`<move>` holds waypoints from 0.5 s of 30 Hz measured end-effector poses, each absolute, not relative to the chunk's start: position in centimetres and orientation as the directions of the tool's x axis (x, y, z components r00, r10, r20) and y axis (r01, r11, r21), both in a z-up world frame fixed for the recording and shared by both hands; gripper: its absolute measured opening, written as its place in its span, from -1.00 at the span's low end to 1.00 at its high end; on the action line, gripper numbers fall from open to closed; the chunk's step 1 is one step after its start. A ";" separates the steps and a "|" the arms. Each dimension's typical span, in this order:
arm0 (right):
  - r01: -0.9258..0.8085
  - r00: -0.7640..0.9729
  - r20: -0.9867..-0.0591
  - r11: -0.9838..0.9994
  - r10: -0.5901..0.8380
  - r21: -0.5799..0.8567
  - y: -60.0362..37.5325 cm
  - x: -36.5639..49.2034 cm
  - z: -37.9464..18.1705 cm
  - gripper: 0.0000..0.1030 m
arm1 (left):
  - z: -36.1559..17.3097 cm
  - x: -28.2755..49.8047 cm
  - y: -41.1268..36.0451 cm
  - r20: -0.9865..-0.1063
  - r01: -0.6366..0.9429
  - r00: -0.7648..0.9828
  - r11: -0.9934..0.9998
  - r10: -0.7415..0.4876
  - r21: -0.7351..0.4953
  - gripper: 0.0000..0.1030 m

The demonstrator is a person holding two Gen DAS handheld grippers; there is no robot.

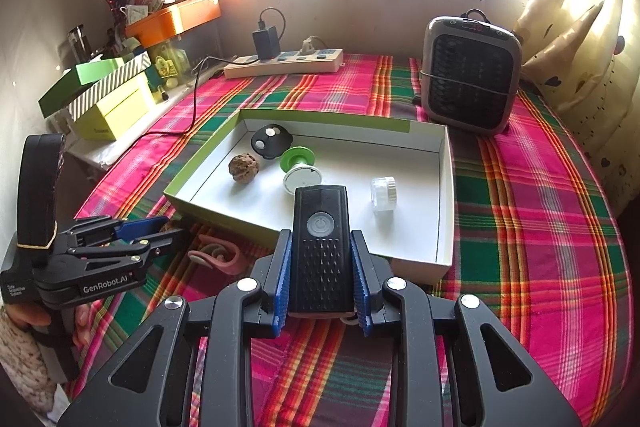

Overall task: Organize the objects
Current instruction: 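Carry the walnut and black rectangular remote up over the white tray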

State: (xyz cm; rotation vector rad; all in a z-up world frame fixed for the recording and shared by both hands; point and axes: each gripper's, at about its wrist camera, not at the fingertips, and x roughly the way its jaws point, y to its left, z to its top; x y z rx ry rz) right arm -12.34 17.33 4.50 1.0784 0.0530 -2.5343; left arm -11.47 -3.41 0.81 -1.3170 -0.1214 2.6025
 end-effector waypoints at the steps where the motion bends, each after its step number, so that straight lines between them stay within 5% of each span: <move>1: 0.362 -0.631 -0.701 -0.925 -0.332 0.113 17.3 -12.3 4.5 -0.45 | 0.8 -11.5 -3.3 -0.786 -0.161 -0.574 -0.973 0.230 -0.167 -0.28; 5: 0.361 -0.631 -0.701 -0.925 -0.333 0.114 17.3 -12.3 4.4 -0.45 | 0.8 -11.4 -3.1 -0.787 -0.159 -0.580 -0.977 0.211 -0.144 -0.48; 15: 0.363 -0.629 -0.702 -0.925 -0.333 0.113 17.2 -12.2 4.4 -0.45 | 0.9 -11.2 -3.1 -0.787 -0.157 -0.585 -0.980 0.194 -0.125 -0.49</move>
